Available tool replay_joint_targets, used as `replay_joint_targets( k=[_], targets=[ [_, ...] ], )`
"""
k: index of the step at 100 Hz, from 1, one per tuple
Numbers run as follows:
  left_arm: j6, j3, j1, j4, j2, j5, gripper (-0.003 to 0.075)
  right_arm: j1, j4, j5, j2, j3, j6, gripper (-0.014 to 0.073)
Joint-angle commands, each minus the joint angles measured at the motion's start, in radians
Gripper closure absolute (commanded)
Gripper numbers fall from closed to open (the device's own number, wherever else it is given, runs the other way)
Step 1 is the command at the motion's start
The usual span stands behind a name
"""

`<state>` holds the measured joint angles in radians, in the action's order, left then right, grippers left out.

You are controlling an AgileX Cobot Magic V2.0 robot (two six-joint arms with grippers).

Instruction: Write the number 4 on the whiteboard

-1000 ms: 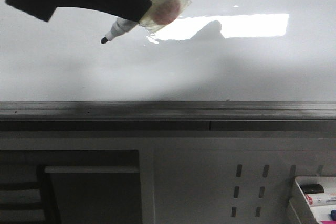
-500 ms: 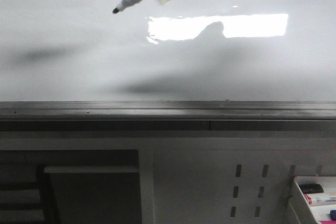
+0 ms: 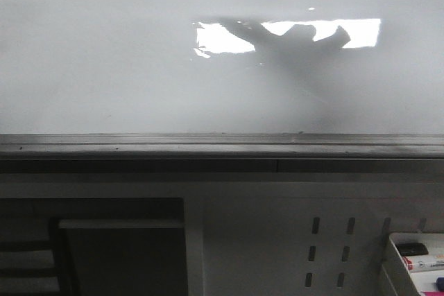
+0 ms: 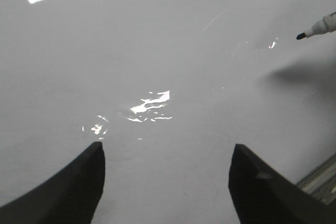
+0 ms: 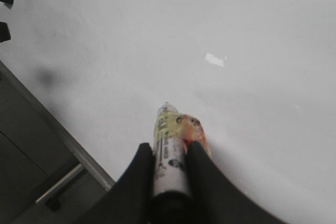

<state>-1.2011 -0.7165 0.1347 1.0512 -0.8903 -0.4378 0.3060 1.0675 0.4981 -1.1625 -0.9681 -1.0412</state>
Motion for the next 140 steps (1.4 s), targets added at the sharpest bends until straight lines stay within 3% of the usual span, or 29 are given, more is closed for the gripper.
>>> replay_joint_targets(
  k=[1, 25, 72, 106, 129, 140],
  targets=[
    [0.007, -0.024, -0.006, 0.052, 0.014, 0.022, 0.0266, 0.000, 0.060, -0.044, -0.009, -0.033, -0.049, 0.0654],
    [0.007, -0.024, -0.006, 0.067, 0.014, 0.024, 0.0266, 0.000, 0.089, -0.102, -0.074, -0.034, -0.090, 0.0654],
    [0.006, -0.024, -0.006, 0.067, 0.014, 0.032, 0.0270, 0.001, 0.032, 0.094, -0.166, -0.034, -0.069, 0.0640],
    [0.006, -0.024, -0.006, 0.069, 0.014, 0.032, 0.0270, -0.003, -0.404, 0.013, -0.018, -0.004, 0.309, 0.0636],
    [0.006, -0.024, -0.006, 0.076, 0.014, 0.032, 0.0270, 0.030, -0.306, 0.047, 0.058, -0.005, 0.275, 0.0637],
    [0.006, -0.024, -0.006, 0.078, 0.014, 0.032, 0.0270, 0.066, -0.278, -0.019, 0.037, -0.008, 0.254, 0.0637]
  ],
)
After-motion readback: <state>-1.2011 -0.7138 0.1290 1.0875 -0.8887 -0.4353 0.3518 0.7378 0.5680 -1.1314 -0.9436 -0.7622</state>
